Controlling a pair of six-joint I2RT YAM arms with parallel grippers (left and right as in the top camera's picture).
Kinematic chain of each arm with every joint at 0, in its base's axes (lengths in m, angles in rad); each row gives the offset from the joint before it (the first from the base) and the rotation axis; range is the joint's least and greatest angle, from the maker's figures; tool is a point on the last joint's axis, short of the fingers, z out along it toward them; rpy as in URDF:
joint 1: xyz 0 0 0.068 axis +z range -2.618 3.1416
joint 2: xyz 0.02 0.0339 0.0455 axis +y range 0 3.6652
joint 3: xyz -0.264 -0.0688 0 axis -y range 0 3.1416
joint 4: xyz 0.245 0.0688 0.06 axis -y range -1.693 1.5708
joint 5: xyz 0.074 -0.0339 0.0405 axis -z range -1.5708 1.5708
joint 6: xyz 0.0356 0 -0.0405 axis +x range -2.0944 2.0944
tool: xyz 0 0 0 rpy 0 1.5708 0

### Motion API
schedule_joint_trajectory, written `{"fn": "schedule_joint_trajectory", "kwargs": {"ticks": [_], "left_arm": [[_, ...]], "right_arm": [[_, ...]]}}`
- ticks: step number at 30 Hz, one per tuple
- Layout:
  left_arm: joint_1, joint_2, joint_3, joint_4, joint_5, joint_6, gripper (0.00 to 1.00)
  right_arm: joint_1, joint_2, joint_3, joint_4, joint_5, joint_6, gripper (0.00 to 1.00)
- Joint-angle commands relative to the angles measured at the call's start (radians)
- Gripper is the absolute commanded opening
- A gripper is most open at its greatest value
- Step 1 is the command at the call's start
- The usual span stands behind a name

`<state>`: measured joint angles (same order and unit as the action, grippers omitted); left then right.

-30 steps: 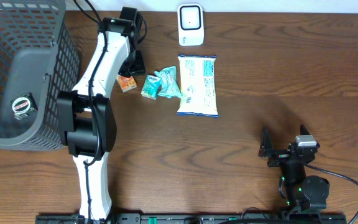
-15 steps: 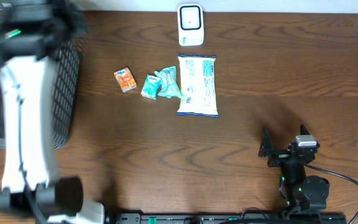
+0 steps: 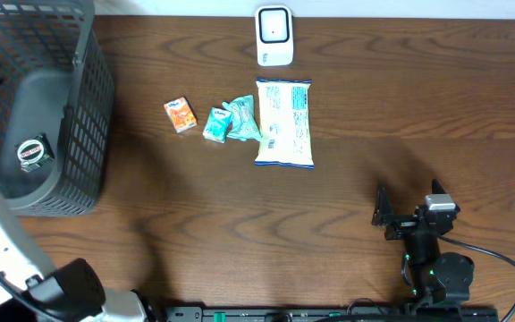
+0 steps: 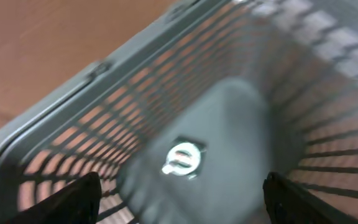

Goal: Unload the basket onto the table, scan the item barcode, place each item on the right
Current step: 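Reach into the basket and grasp the green Zam-Buk tin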

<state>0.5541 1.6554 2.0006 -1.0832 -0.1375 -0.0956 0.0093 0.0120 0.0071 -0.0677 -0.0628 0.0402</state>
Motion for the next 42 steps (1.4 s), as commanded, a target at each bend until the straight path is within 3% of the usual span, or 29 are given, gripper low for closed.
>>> {"fn": "schedule_joint_trajectory", "kwargs": {"ticks": [1,18,19,23,27,36,42], "left_arm": [[0.066,0.047,-0.027,-0.04,-0.006,0.04,0.82],[0.105,0.29,-0.134,0.001,0.086,0.04,0.81],[0.103,0.306,-0.134,0.005,0.093,0.045,0.76],[0.099,0.369,-0.134,0.027,0.199,0.141,0.76],[0.099,0.425,-0.134,0.055,0.235,0.14,0.76],[0.099,0.498,-0.153,0.102,0.235,0.141,0.85],[0.099,0.499,-0.236,0.185,0.235,0.148,0.86]], "right_arm": [[-0.016,-0.005,-0.001,-0.004,0.004,0.004,0.99],[-0.016,-0.005,-0.001,-0.004,0.004,0.004,0.99],[-0.016,-0.005,-0.001,-0.004,0.004,0.004,0.99],[-0.016,-0.005,-0.001,-0.004,0.004,0.003,0.99],[-0.016,-0.005,-0.001,-0.004,0.004,0.004,0.99],[-0.016,-0.005,-0.001,-0.004,0.004,0.004,0.99],[-0.016,-0.005,-0.001,-0.004,0.004,0.003,0.99]]}}
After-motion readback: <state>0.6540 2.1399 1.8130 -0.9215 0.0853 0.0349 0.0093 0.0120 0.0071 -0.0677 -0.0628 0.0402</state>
